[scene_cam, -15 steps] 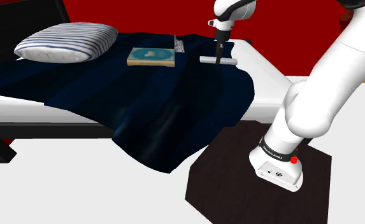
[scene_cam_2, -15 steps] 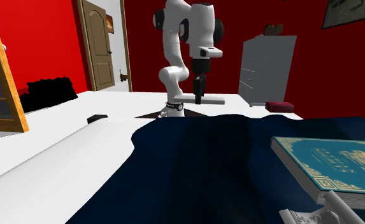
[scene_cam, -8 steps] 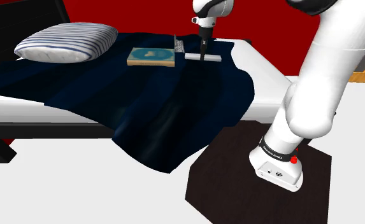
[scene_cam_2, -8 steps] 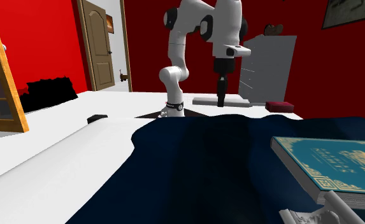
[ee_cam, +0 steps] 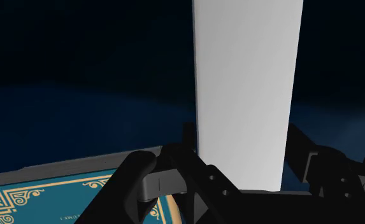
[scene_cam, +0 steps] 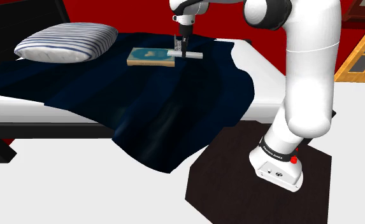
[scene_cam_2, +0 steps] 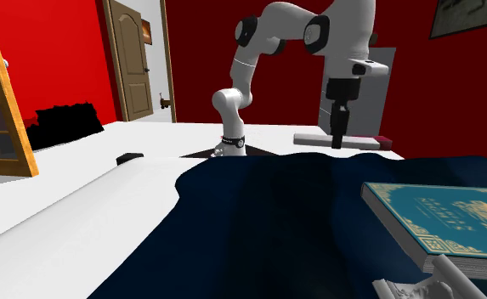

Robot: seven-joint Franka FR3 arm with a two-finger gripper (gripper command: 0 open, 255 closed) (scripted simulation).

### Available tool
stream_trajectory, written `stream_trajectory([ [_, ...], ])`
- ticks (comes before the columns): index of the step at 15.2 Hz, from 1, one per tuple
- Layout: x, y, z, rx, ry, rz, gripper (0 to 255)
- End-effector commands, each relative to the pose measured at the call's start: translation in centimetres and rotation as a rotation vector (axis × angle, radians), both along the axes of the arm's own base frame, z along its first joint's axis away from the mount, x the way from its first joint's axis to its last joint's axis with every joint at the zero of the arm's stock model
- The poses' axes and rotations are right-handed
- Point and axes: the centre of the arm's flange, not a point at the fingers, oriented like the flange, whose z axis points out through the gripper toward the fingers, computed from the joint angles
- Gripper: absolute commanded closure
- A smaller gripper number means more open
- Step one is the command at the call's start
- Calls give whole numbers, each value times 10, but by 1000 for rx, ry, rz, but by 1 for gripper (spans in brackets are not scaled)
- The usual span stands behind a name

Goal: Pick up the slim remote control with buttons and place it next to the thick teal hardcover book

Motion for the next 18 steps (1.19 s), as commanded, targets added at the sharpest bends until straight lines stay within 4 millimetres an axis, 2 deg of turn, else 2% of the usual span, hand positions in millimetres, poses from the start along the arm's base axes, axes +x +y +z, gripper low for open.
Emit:
stream_trajectory([
  [1,11,6,-4,1,-1,0,255],
  [18,11,6,-98,1,-1,0,255],
])
